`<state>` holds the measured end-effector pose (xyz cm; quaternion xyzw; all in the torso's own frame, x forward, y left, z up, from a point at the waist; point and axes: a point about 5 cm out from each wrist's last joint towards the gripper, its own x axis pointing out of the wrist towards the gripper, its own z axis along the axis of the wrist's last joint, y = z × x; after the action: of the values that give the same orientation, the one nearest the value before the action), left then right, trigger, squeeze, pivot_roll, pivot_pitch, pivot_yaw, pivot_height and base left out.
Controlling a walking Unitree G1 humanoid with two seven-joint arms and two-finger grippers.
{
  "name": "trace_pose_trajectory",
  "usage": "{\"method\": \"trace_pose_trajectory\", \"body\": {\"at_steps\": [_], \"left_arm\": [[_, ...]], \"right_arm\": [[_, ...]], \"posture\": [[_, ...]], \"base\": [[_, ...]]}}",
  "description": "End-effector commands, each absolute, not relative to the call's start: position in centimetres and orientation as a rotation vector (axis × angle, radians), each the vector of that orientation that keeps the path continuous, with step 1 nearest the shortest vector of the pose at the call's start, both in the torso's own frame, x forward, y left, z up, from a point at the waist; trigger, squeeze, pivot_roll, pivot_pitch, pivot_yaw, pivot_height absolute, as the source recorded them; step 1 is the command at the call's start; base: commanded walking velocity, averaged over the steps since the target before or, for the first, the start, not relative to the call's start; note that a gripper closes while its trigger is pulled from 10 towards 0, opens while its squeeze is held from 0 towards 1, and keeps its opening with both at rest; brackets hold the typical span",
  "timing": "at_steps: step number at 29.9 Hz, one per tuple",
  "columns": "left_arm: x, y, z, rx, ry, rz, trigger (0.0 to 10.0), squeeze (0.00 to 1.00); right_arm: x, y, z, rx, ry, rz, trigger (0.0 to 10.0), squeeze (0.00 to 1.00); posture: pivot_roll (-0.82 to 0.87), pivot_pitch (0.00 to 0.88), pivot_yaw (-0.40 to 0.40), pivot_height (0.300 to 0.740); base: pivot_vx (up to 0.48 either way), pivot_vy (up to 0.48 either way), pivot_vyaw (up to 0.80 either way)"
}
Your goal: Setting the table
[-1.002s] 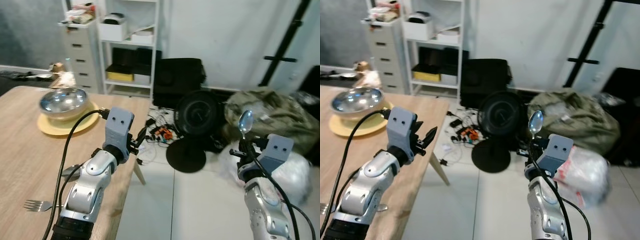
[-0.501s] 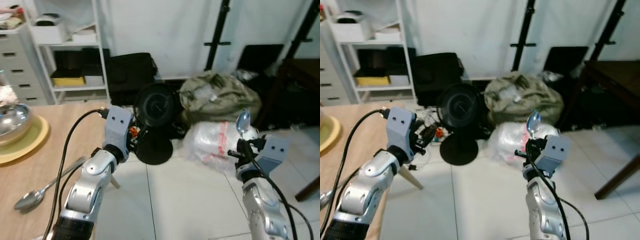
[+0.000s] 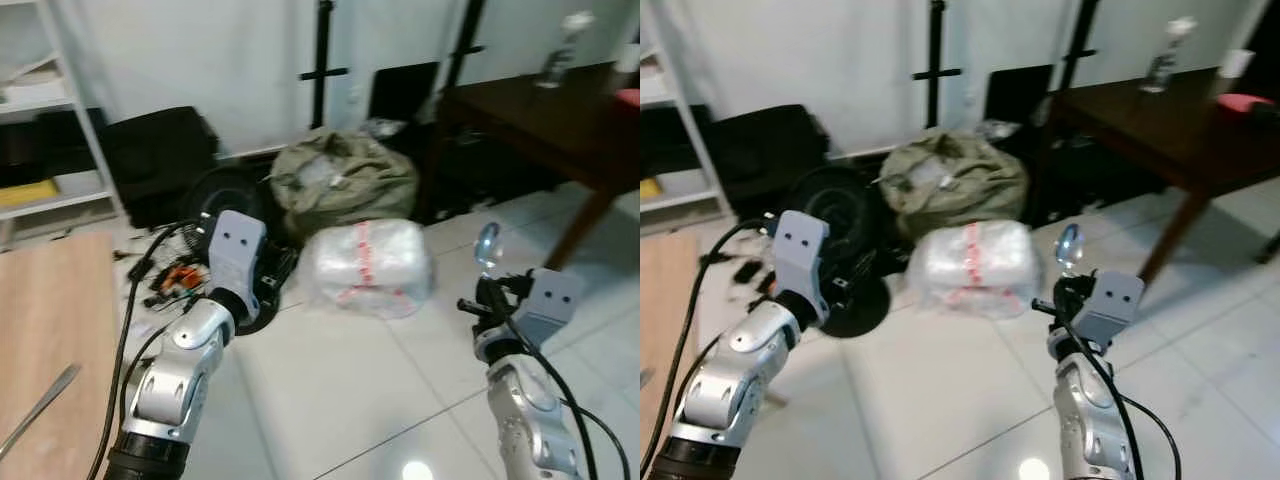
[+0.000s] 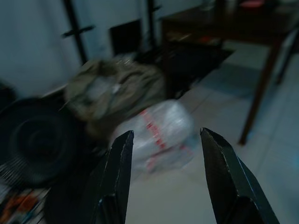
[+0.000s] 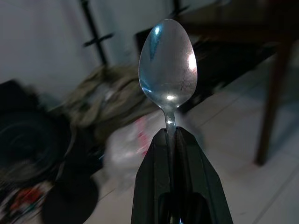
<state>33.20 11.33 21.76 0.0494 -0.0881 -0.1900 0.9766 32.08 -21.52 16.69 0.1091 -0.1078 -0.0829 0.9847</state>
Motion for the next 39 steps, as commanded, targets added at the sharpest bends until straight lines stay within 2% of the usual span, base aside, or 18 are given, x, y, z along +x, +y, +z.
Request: {"method": "trace_pose_trajectory", "body": {"at_steps": [1, 19, 25, 32, 39], "left_arm": [[33.06, 11.37, 21.59, 0.089, -0.178, -0.392, 10.0, 0.00], [33.20, 11.47, 21.89, 0.090, -0.206, -0.388, 10.0, 0.00], [33.21, 11.36, 22.00, 0.111, -0.228, -0.399, 10.0, 0.00], [33.05, 10.81, 22.06, 0.109, -0.236, -0.434, 10.0, 0.00], [33.04, 10.71, 22.09, 0.109, -0.242, -0.443, 10.0, 0.00]], "right_arm": [[31.91, -21.45, 16.19, 0.226, -0.203, -0.171, 10.0, 0.00], [31.91, -21.59, 16.31, 0.228, -0.208, -0.178, 10.0, 0.00], [31.93, -21.52, 16.29, 0.221, -0.208, -0.175, 10.0, 0.00], [31.99, -21.20, 16.34, 0.206, -0.211, -0.161, 10.0, 0.00], [31.96, -21.33, 16.25, 0.214, -0.206, -0.166, 10.0, 0.00]], "posture": [[0.09, 0.090, 0.073, 0.740], [0.09, 0.087, 0.075, 0.740], [0.09, 0.080, 0.076, 0.740], [0.08, 0.075, 0.077, 0.740], [0.08, 0.075, 0.078, 0.740]], "base": [[0.000, 0.000, -0.80], [0.000, 0.000, -0.80], [0.341, 0.000, -0.77], [0.480, 0.000, 0.00], [0.480, 0.000, -0.66]]}}
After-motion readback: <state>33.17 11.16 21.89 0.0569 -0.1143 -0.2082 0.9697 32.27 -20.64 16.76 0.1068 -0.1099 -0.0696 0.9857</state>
